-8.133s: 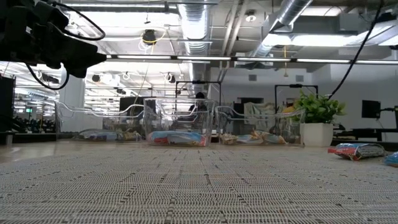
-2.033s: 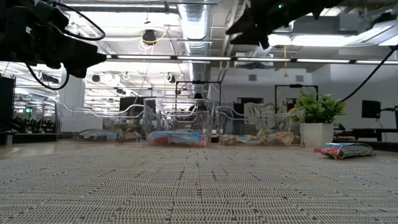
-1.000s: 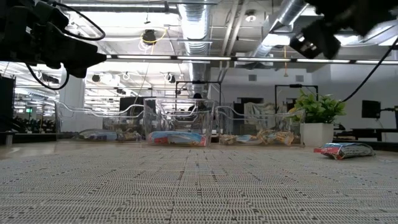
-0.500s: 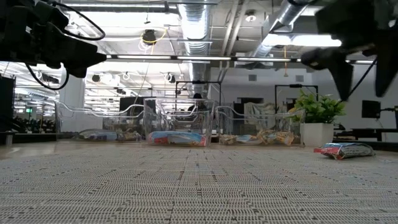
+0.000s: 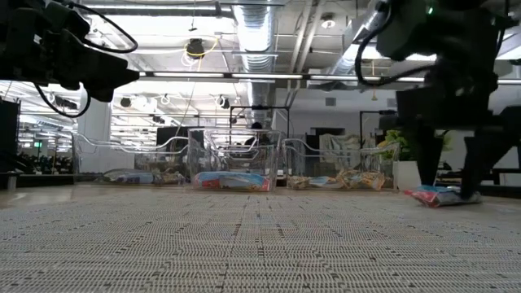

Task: Pick and place Granola Bars by type
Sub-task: Put the red granola bar into the middle transparent bin

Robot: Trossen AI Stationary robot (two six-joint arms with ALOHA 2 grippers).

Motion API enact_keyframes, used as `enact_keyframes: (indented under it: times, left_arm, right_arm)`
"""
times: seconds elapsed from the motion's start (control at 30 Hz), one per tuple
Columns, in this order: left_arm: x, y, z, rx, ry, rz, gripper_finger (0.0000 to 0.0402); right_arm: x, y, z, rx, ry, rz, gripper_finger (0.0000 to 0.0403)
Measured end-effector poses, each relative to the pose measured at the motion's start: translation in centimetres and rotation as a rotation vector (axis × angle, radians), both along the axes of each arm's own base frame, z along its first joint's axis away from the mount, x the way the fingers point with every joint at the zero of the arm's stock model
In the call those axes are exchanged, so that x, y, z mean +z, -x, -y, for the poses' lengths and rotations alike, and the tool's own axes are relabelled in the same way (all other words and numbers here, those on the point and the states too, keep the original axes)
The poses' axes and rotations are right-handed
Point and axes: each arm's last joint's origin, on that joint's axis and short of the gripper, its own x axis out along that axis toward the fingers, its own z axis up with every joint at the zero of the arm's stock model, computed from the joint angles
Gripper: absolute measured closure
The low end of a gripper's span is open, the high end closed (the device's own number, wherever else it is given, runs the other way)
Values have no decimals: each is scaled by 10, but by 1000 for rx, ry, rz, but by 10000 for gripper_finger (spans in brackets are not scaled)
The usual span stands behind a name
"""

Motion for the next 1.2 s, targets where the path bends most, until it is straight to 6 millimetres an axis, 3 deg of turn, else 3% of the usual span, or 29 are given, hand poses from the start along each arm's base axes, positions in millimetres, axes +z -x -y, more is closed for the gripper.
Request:
enact_keyframes:
  times: [0.33,0.7,1.0,1.2]
  left_arm:
    - [0,0,0,0,0,0,216]
    - [0,0,0,0,0,0,216]
    - [0,0,0,0,0,0,216]
    - [0,0,0,0,0,0,216]
  right_arm:
    - [-11,-4,2,11,-32,-20,216]
    - [-8,-3,2,-7,-56,-6,346]
    - [16,-5,1,-44,-128,134,360]
    - [53,-18,1,-29,-281,377,357]
